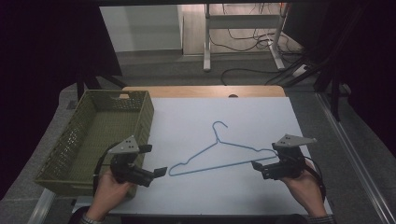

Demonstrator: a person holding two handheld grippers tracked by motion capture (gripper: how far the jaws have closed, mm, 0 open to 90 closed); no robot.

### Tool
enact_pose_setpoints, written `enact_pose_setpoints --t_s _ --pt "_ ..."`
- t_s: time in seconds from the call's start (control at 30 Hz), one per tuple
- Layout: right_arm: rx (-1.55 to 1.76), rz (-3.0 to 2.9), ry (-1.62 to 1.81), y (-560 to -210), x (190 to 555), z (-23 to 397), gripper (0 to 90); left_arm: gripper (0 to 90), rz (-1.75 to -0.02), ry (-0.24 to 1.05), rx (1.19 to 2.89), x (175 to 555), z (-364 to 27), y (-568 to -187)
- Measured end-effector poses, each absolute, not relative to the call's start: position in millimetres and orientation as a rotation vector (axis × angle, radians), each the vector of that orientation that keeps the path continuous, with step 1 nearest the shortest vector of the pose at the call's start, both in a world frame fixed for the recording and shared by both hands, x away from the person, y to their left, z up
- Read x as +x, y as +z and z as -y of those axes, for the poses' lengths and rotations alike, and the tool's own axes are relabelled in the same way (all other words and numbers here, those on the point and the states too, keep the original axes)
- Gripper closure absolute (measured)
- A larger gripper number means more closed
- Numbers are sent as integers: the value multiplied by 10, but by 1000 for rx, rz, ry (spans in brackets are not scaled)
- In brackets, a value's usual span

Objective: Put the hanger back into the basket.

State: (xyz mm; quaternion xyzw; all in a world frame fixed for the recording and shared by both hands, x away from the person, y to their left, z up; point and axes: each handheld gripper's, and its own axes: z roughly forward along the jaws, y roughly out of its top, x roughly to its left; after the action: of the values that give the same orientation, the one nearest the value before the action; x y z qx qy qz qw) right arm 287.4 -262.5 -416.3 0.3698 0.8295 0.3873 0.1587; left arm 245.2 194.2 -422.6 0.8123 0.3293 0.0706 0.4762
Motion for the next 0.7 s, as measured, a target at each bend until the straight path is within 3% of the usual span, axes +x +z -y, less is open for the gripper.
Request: enact_pose_setpoints --t_s 0.7 --pt "1085 -2384 1114 -4208 3076 2462 0 10 -819 151 2034 2839 -1404 -4496"
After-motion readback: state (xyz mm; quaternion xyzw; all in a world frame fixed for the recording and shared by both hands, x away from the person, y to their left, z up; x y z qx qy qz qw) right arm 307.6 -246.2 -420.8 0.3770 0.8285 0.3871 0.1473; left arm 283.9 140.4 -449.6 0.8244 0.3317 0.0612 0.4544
